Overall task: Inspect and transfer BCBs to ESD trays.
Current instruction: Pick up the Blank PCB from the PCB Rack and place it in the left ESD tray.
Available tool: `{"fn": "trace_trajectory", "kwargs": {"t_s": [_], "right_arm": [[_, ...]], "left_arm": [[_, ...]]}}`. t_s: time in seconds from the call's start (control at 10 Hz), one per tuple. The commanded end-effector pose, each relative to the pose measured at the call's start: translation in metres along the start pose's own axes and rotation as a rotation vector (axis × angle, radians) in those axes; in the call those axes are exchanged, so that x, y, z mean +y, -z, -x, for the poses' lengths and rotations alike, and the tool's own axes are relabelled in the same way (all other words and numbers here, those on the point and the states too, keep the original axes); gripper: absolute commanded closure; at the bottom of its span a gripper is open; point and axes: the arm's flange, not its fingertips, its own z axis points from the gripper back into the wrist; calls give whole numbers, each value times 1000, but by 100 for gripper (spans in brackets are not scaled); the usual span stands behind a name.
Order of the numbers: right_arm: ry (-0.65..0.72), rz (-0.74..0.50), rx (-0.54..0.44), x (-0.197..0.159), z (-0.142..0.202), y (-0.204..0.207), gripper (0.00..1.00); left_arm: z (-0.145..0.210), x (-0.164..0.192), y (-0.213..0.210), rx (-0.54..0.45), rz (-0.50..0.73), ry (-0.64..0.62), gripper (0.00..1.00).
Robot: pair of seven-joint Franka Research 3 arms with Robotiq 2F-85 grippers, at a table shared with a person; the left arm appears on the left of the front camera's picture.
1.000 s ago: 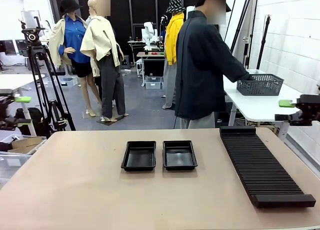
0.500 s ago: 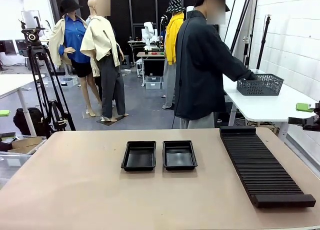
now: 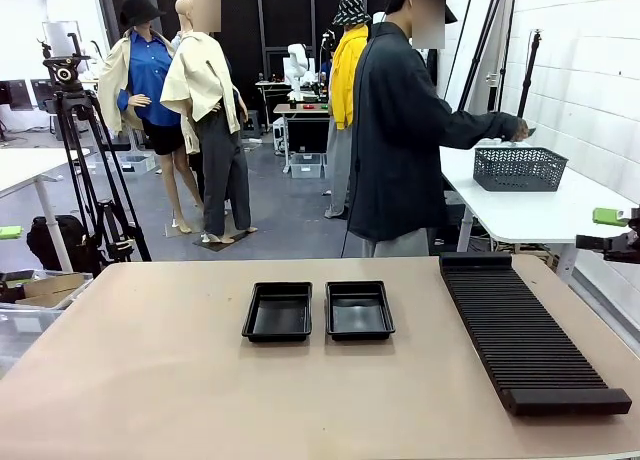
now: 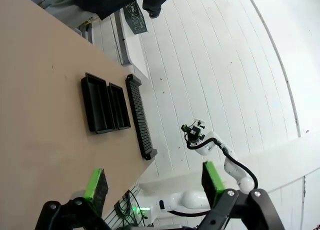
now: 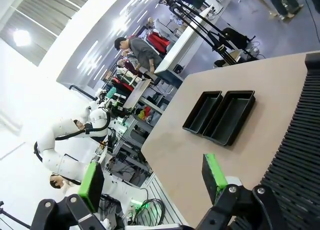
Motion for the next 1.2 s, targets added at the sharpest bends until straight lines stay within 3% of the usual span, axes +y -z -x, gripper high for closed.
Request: {"fn": "trace_trajectory", "kwargs": {"t_s": [0.0,1.1], "right_arm": [[11,10,-4,2,1,1,0],[11,10,-4,2,1,1,0]], "left_arm": [[1,-3,-2,-5,-1,3,0],[1,-3,-2,-5,-1,3,0]]}}
